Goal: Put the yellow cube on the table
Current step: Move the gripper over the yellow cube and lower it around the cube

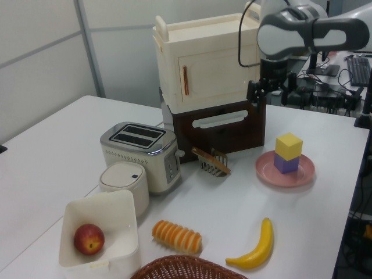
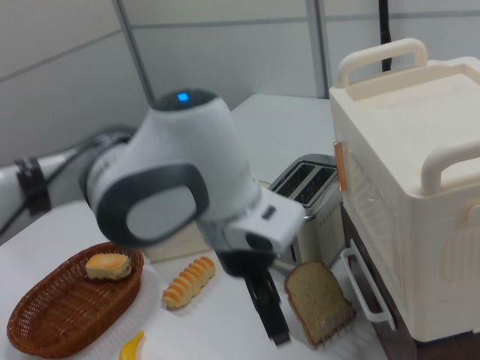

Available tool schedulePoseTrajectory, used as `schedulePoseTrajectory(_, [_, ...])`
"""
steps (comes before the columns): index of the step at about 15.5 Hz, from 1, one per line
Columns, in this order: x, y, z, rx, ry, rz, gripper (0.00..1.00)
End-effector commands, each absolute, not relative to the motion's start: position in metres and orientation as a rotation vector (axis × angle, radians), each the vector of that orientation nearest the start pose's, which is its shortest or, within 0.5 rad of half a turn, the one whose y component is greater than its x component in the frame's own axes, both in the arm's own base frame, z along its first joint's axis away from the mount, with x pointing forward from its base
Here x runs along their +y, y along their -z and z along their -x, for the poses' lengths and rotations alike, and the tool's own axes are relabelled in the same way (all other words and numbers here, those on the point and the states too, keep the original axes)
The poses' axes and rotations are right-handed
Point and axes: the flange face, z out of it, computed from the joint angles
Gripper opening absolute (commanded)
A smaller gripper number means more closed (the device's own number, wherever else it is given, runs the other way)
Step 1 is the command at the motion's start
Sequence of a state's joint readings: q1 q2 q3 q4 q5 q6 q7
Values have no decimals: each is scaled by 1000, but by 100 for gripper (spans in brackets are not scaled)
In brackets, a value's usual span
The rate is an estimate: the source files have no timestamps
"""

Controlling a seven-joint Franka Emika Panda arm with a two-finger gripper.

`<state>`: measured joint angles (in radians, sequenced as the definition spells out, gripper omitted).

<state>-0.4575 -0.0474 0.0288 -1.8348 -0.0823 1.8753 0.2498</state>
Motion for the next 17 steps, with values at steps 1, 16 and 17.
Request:
schedulePoseTrajectory(1, [-255,-520,-490,1055,117,3152,100])
schedulePoseTrajectory(16, [-291,-454,-485,642,-62,3238,100])
schedulePoseTrajectory(17, [-290,-449,-485,639,-59,3236,100])
